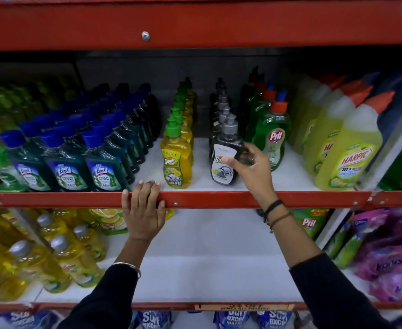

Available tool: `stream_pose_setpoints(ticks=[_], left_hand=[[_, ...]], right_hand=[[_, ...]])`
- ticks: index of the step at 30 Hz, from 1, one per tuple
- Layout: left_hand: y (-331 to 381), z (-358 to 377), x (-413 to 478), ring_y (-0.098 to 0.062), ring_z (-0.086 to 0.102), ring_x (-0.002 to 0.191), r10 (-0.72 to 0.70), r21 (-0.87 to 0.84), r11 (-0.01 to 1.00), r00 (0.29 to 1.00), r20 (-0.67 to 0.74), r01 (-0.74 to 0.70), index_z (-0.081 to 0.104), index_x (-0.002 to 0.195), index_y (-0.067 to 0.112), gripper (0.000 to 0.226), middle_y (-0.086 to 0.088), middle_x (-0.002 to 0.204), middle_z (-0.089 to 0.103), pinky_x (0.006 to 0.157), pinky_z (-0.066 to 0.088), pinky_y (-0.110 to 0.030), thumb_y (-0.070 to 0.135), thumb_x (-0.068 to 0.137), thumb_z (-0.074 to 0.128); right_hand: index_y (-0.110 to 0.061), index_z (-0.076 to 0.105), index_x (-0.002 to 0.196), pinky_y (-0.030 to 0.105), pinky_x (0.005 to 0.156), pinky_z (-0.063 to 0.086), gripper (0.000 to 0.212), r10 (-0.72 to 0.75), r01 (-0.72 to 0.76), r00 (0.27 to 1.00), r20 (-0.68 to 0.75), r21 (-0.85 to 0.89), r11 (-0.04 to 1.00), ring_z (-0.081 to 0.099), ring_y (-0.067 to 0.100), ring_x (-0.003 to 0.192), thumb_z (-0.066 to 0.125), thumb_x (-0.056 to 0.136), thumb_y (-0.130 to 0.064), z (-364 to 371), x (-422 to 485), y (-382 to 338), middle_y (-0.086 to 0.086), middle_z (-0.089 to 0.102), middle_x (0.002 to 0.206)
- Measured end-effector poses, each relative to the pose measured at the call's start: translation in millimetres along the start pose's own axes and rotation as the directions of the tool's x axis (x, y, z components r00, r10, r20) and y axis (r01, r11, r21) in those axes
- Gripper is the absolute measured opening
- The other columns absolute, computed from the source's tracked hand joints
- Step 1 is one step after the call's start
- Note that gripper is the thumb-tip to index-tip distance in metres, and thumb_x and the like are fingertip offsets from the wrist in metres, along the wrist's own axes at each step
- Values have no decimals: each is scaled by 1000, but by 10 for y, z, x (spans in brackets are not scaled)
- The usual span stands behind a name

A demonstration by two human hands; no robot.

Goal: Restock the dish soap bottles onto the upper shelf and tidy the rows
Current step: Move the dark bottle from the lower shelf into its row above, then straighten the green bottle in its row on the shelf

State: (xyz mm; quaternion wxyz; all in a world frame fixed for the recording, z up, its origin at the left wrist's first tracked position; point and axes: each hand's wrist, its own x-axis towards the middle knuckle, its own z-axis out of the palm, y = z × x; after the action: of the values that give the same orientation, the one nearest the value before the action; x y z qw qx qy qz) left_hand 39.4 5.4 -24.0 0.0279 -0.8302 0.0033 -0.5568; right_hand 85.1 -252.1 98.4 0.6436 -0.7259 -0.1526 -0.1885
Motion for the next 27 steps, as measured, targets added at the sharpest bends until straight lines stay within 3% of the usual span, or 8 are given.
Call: stream_pose_setpoints(ticks=[4, 8, 11, 14, 18, 21, 24, 27], left_hand=[[33, -18, -4, -26, 34, 132, -24, -29, 999, 999, 32, 25, 46, 131, 12, 44, -7, 131, 47, 116, 12, -46, 36, 98, 28], [167, -101, 2, -27, 33, 137, -116, -129, 984, 990, 78, 125, 44, 135, 11, 45, -9, 137, 47, 120, 5, -49, 32, 95, 36], [367, -184, 60, -22, 24, 145, 34, -182, 983, 990, 134, -9, 39, 139, 13, 48, -8, 144, 41, 119, 3, -50, 35, 96, 36], [653, -250, 237, -15, 12, 149, 240, -203, 957, 958, 157, -207, 38, 142, 18, 48, -4, 149, 36, 121, 2, -45, 37, 99, 31], [984, -264, 624, -23, 18, 147, 193, -189, 968, 972, 137, -165, 33, 147, 19, 52, -5, 154, 30, 121, 1, -46, 34, 97, 35], [1093, -187, 773, -25, 16, 148, 81, -148, 988, 978, 189, -54, 27, 150, 19, 56, -6, 158, 24, 121, 2, -47, 38, 98, 32], [1125, -142, 783, -22, 13, 149, 38, -111, 994, 969, 242, -12, 24, 152, 18, 60, -4, 160, 19, 119, 5, -51, 42, 97, 30], [1117, -146, 783, -22, 14, 149, 49, -118, 993, 964, 263, -19, 24, 152, 17, 61, -4, 160, 20, 119, 4, -51, 43, 96, 29]], right_hand=[[-20, 64, 103, 38, 88, 56, 41, 17, -11, 998, 58, -89, 996, 69, 20, 96, 82, 68, -27, 2, 69, 102, 5, 73, 101], [-17, 61, 106, 34, 90, 54, 40, 34, -17, 988, 151, -112, 994, 68, 20, 99, 80, 71, -23, -52, 69, 54, 3, 71, 105], [-22, 58, 113, 25, 90, 51, 43, -9, 35, 988, 151, -166, 986, 65, 8, 100, 77, 75, -28, -151, -8, 31, -6, 68, 109], [-23, 57, 116, 19, 90, 48, 39, -104, 106, 994, 22, -137, 985, 63, 6, 103, 72, 80, -28, -384, -140, -3, -5, 66, 112], [-22, 63, 107, 23, 90, 48, 24, -237, 199, 939, -248, -167, 966, 64, 12, 100, 68, 84, -21, -871, -266, -15, -8, 69, 103], [-23, 66, 98, 24, 81, 49, 16, -220, 161, 845, -488, -160, 974, 64, 10, 93, 65, 83, -30, -1313, -301, 32, -19, 68, 93], [-17, 66, 100, 34, 84, 49, 18, -244, 137, 701, -670, -209, 968, 61, 20, 94, 66, 84, -23, -1773, -288, 145, 3, 66, 98], [-8, 58, 113, 23, 92, 41, 33, -244, 52, 594, -767, -266, 963, 55, 23, 108, 65, 83, -22, -2186, -230, 271, 14, 60, 115]])
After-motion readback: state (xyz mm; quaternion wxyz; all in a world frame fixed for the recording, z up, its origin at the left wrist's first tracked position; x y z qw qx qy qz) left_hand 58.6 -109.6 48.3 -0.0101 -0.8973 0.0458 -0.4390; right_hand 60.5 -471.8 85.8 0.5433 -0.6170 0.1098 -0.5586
